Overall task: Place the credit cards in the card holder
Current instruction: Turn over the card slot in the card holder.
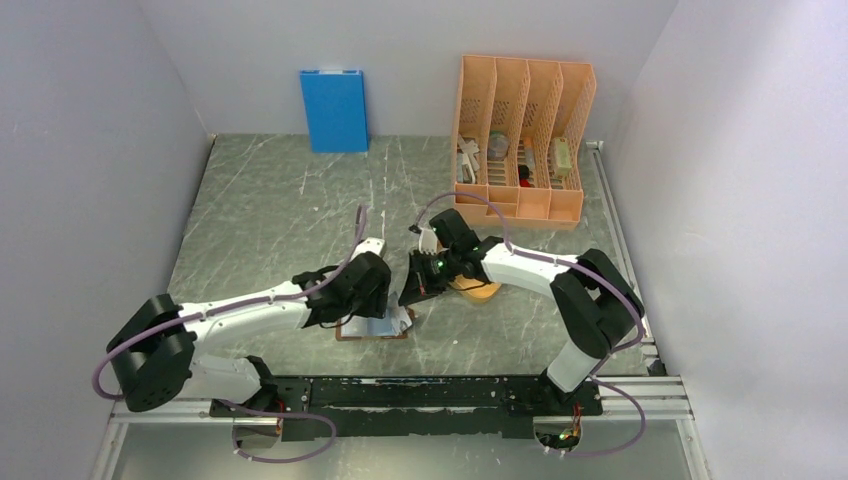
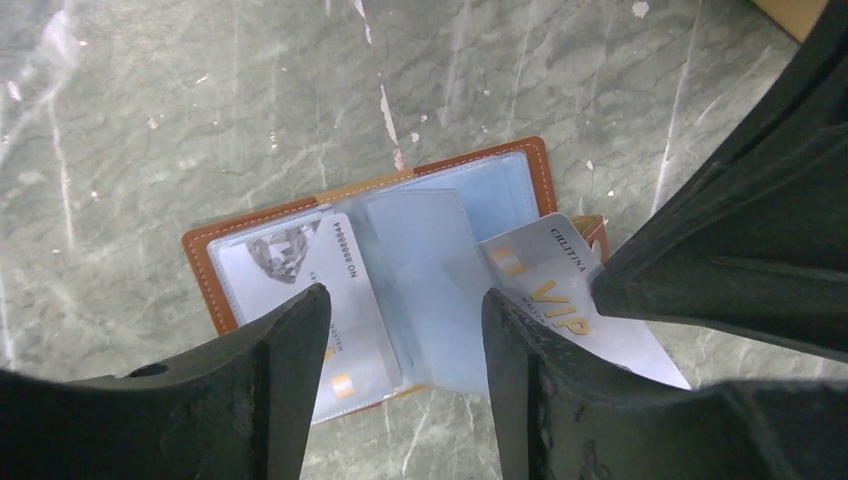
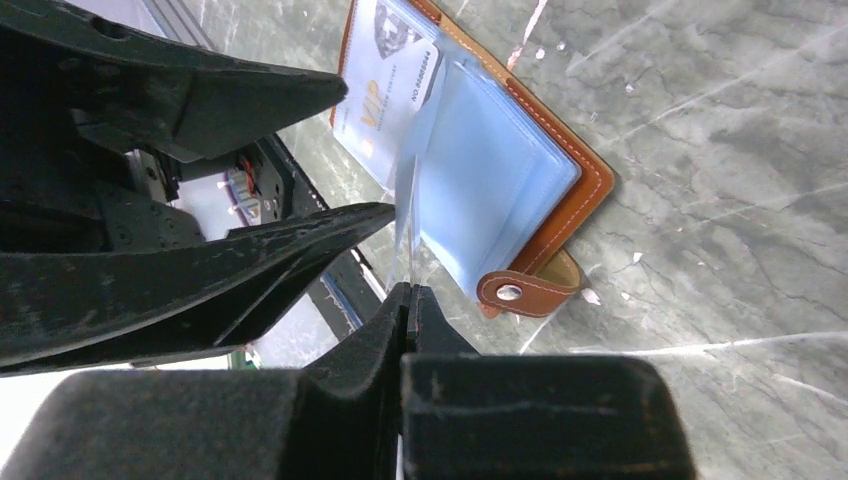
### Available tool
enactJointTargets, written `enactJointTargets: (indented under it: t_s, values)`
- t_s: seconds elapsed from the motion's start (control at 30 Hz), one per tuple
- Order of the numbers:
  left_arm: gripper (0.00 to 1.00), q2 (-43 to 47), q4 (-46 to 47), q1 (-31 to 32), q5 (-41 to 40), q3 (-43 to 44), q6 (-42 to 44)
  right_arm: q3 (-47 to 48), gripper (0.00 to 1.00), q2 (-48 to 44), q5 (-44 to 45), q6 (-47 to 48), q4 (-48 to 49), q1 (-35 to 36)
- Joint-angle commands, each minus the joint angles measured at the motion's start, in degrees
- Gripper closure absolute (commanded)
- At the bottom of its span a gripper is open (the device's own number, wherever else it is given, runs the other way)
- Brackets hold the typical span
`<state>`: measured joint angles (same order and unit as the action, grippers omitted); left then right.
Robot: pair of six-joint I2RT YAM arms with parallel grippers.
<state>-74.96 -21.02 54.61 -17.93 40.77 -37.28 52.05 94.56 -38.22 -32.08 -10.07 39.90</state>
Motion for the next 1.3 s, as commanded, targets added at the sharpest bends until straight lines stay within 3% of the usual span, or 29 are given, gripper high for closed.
enactJointTargets:
  t_s: [0.0, 0.33, 0.53, 0.73, 1.0, 1.27]
  values:
    - [0.36, 4.5, -3.9, 0.3, -2.8, 1.6, -2.4, 1.6, 1.00, 1.2, -0.4, -1.0, 1.6, 1.2]
    - [0.34, 17.5, -10.7, 0.2, -9.2, -1.5, -6.7, 1.8, 1.00, 4.8, 2.5, -6.4, 7.1, 4.8]
    - [0.36, 20.3, -8.9, 0.2, -7.7, -5.1, -7.8, 2.7, 1.00, 6.9, 5.0, -9.5, 10.9, 7.2]
    - [0.44, 17.3, -5.3, 0.2, -6.1, -4.7, -8.1, 3.9, 1.00, 8.0, 6.8, -10.4, 11.3, 8.6]
    - [0.56, 15.3, -10.3, -1.6, -12.5, -5.5, -12.0, -3.7, 1.00, -2.1, 11.7, -13.8, 12.9, 5.0]
    - [0.63, 21.0, -6.9, -8.5, -4.2, -13.6, -13.0, -8.8, 1.00, -2.9, 7.9, -15.7, 19.6, 4.5]
